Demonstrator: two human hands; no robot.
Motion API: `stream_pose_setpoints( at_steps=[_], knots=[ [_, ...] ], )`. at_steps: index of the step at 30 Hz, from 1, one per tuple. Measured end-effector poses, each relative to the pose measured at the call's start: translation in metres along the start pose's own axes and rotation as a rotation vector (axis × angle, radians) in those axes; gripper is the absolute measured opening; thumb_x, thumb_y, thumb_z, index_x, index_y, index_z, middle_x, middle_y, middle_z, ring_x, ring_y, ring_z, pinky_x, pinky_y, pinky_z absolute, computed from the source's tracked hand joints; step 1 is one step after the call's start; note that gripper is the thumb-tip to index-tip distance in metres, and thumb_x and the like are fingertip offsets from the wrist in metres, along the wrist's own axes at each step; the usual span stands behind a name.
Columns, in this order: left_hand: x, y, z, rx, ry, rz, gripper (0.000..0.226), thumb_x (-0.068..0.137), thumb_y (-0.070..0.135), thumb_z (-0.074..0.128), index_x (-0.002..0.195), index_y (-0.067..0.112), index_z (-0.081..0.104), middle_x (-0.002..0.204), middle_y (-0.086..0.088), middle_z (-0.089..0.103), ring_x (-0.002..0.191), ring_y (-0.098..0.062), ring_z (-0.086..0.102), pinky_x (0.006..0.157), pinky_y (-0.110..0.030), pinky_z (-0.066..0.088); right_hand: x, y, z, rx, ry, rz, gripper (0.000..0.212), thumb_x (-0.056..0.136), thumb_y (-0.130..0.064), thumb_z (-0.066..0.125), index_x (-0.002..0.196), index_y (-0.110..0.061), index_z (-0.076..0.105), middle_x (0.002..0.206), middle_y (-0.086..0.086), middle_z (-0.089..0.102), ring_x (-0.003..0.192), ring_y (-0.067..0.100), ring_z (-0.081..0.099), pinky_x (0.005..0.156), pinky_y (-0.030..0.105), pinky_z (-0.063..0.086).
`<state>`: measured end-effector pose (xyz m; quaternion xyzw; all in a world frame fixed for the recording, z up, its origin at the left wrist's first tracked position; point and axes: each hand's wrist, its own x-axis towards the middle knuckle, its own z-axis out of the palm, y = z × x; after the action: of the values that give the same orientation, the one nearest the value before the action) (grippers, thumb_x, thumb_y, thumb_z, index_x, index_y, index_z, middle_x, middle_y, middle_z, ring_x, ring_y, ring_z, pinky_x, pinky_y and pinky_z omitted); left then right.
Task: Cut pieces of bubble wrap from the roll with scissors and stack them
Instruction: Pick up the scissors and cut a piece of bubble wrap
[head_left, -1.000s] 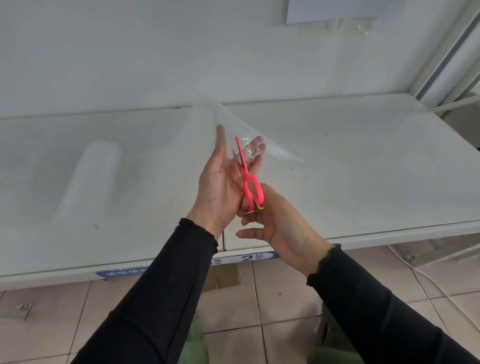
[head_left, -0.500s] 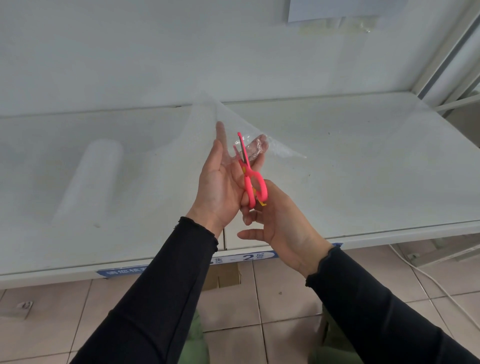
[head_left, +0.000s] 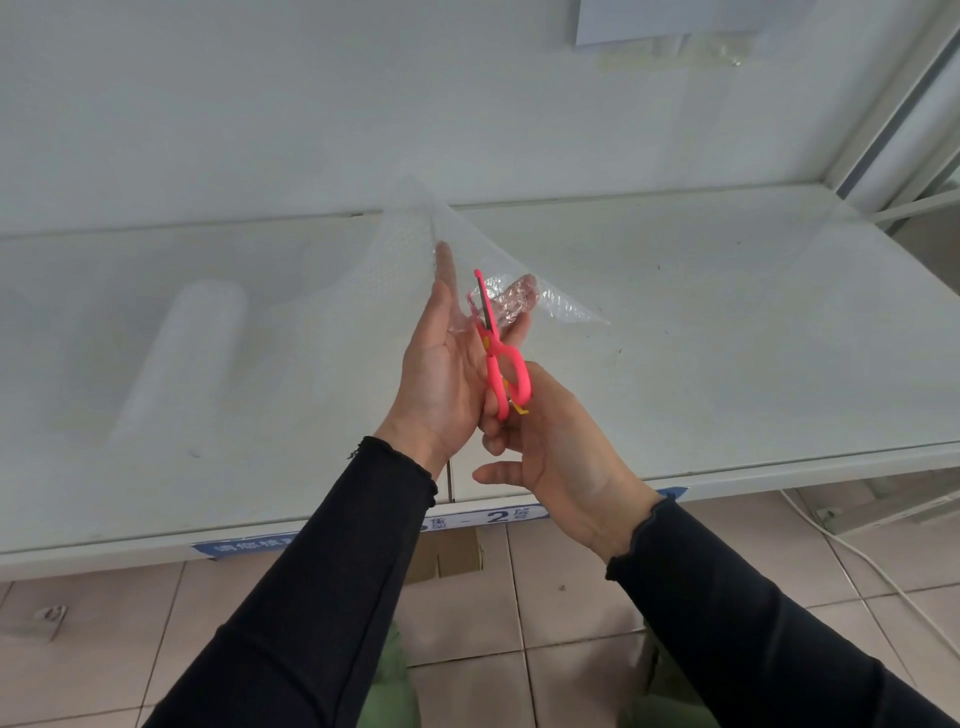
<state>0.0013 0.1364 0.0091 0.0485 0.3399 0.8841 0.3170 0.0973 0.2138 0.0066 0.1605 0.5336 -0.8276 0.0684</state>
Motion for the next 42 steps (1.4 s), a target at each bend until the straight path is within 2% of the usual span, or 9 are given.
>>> stream_pose_setpoints(
  at_steps=[5,11,16,19,25,31,36,40,42],
  knots=[
    [0.004,-0.001,-0.006,-0.003,-0.030,0.035,0.036,0.105,0.050,0.041,0.140,0.051,0.049,0.143,-0.025,0.055,0.135,-0.033,0.054,0.107,-0.039,0.045,0.002,0.003,0.002,0.010,0.044,-0.042,0.035,0.094,-0.045,0.056,0.083,-0.012,0.053,0.072,0.004,0.045,0.063,0.016,0.039,0.058,0.031,0.047],
    [0.004,-0.001,-0.008,0.007,-0.072,0.090,0.045,0.106,0.045,0.038,0.150,0.050,0.036,0.150,-0.027,0.047,0.137,-0.035,0.051,0.124,-0.042,0.026,0.004,0.005,0.003,0.024,0.052,-0.066,0.034,0.087,-0.045,0.064,0.083,-0.012,0.055,0.071,0.003,0.047,0.059,0.014,0.038,0.052,0.027,0.031],
    [0.005,-0.002,-0.010,-0.014,-0.090,0.105,0.045,0.107,0.041,0.037,0.152,0.045,0.036,0.149,-0.030,0.046,0.139,-0.038,0.048,0.125,-0.042,0.024,0.004,0.004,0.003,0.034,0.033,-0.052,0.023,0.097,-0.030,0.055,0.086,-0.010,0.053,0.073,0.005,0.046,0.061,0.015,0.037,0.052,0.026,0.030],
    [0.006,-0.001,-0.010,-0.013,-0.083,0.094,0.046,0.106,0.043,0.036,0.152,0.049,0.034,0.152,-0.029,0.043,0.141,-0.036,0.046,0.124,-0.042,0.024,0.002,0.002,0.002,0.070,0.006,-0.026,0.025,0.094,-0.037,0.058,0.090,-0.012,0.055,0.074,0.003,0.048,0.064,0.014,0.039,0.055,0.027,0.032],
    [0.008,0.002,-0.012,-0.001,-0.042,0.101,0.044,0.107,0.044,0.035,0.150,0.050,0.035,0.145,-0.030,0.051,0.138,-0.036,0.050,0.123,-0.042,0.028,-0.002,0.004,0.003,0.136,-0.040,-0.005,0.028,0.092,-0.042,0.059,0.079,-0.017,0.059,0.075,0.003,0.050,0.066,0.015,0.041,0.058,0.028,0.035],
    [0.009,-0.002,-0.014,0.038,-0.071,0.069,0.044,0.107,0.047,0.033,0.150,0.055,0.031,0.149,-0.027,0.047,0.140,-0.033,0.049,0.117,-0.040,0.034,0.000,0.000,0.001,0.149,-0.005,0.003,0.025,0.098,-0.038,0.055,0.087,-0.015,0.058,0.072,0.001,0.050,0.064,0.014,0.041,0.057,0.027,0.034],
    [0.010,-0.002,-0.017,0.028,-0.075,0.085,0.045,0.106,0.046,0.035,0.150,0.053,0.034,0.151,-0.028,0.045,0.141,-0.034,0.047,0.125,-0.041,0.022,0.001,0.002,0.001,0.142,-0.015,-0.027,0.027,0.092,-0.037,0.061,0.098,-0.012,0.053,0.072,0.001,0.046,0.063,0.013,0.037,0.054,0.026,0.029],
    [0.009,-0.002,-0.017,0.074,-0.071,0.105,0.045,0.107,0.044,0.035,0.151,0.051,0.034,0.148,-0.031,0.046,0.139,-0.035,0.049,0.123,-0.040,0.027,0.002,0.003,0.001,0.131,-0.007,-0.023,0.019,0.097,-0.030,0.056,0.099,-0.011,0.054,0.074,0.003,0.047,0.063,0.013,0.038,0.054,0.026,0.031],
    [0.008,-0.004,-0.016,0.110,-0.087,0.092,0.044,0.107,0.046,0.033,0.151,0.053,0.031,0.148,-0.030,0.047,0.138,-0.033,0.051,0.115,-0.038,0.039,0.004,0.001,-0.001,0.142,0.004,-0.007,0.021,0.098,-0.032,0.055,0.100,-0.011,0.059,0.074,0.001,0.049,0.064,0.013,0.039,0.055,0.026,0.032]
  ],
)
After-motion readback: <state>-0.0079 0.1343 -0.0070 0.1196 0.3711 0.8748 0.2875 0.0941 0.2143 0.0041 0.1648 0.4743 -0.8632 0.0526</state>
